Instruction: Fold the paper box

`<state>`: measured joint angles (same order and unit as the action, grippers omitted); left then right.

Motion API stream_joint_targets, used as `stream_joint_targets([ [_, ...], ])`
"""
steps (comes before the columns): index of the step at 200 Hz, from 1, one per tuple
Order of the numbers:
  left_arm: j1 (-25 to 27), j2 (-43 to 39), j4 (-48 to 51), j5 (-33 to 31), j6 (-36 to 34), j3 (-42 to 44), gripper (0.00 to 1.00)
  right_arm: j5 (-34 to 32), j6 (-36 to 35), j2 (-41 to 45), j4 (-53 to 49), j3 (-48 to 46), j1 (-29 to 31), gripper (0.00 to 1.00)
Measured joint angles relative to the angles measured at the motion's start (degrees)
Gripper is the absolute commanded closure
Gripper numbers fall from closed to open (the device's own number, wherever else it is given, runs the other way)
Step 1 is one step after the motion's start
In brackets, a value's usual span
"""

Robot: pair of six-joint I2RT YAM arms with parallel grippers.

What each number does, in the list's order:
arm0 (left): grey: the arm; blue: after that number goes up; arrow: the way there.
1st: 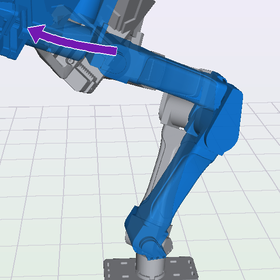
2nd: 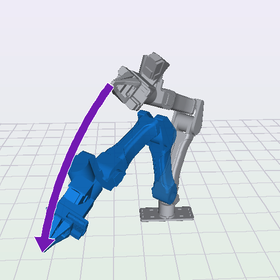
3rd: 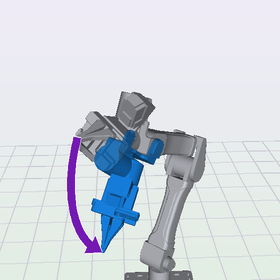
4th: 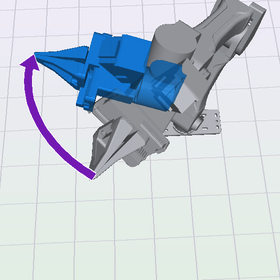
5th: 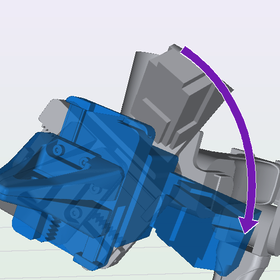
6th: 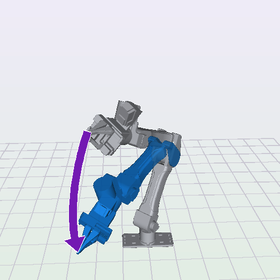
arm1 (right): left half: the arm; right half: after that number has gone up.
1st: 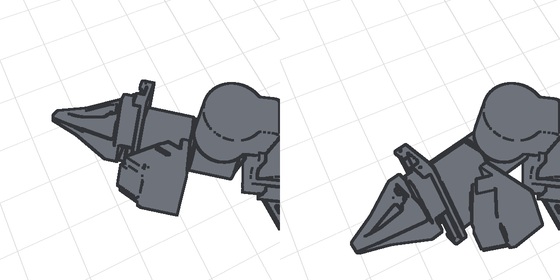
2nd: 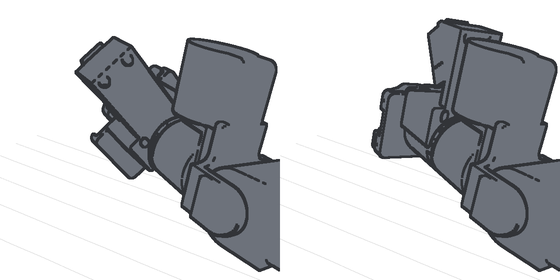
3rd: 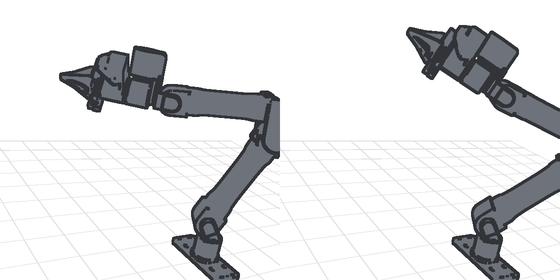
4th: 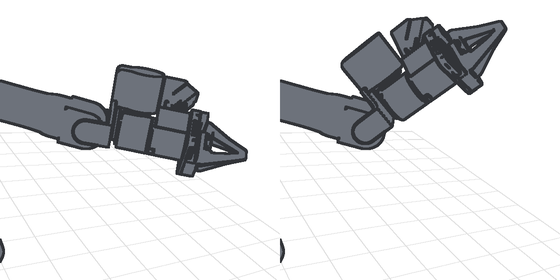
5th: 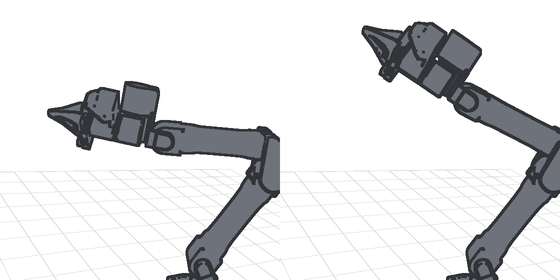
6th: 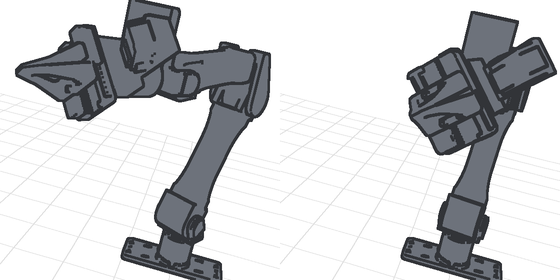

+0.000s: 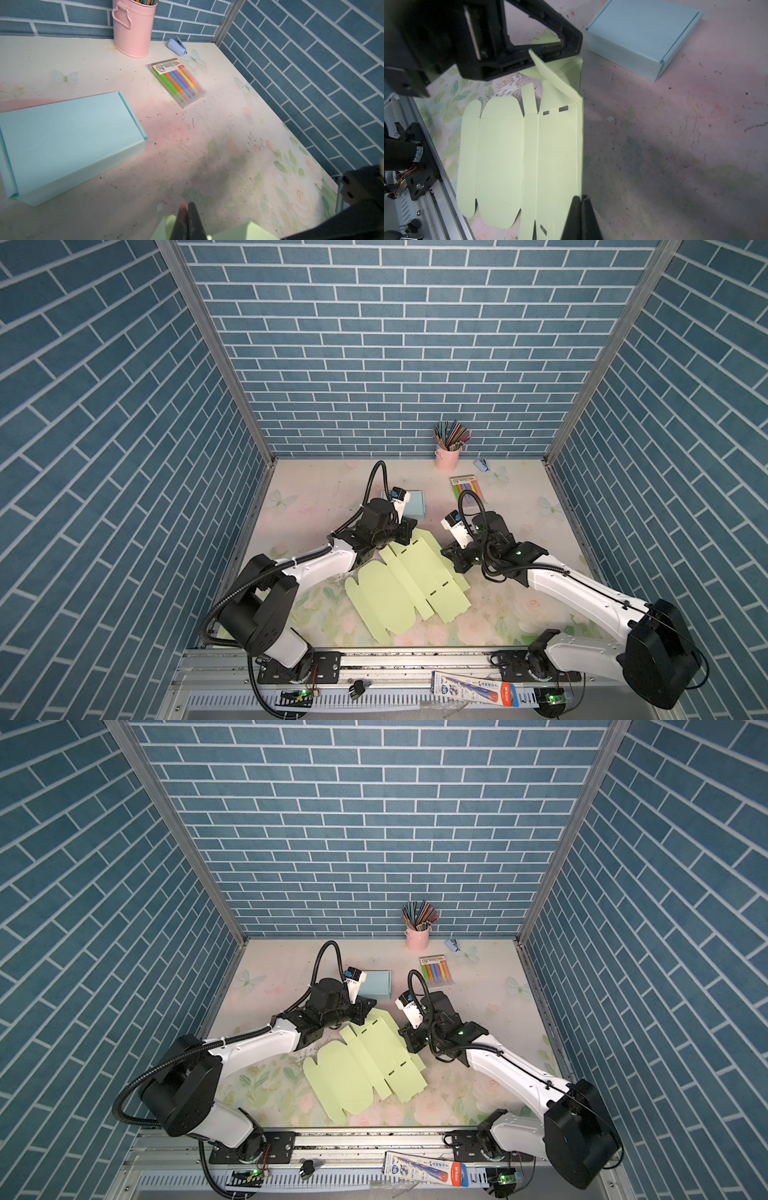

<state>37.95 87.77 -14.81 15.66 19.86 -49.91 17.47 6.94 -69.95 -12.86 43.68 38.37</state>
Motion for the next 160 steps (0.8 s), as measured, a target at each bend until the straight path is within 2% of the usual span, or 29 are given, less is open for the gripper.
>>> stream_joint_targets([
  [62,4.28,-1.73,0.09,-1.07,0.57,2.51,0.93,-2.95,-0.74,-0.22,-0.24,0.72,0.46,1.00],
  [105,6.05,-1.90,-1.62,-1.62,1.99,5.20,0.93,-8.92,-1.31,-0.26,-2.40,0.96,3.23,1.00],
  [127,4.96,-4.42,-2.56,-1.62,2.45,8.39,0.93,-12.35,-1.49,-0.26,-2.99,1.51,4.87,1.00],
  [147,1.81,-8.72,-3.30,-0.98,3.08,12.87,0.92,-15.37,-1.53,-0.07,-3.08,1.60,6.08,1.00],
  [160,-1.11,-11.19,-4.33,-0.37,3.78,16.11,0.82,-17.05,-1.84,0.50,-3.10,1.60,6.71,1.00],
])
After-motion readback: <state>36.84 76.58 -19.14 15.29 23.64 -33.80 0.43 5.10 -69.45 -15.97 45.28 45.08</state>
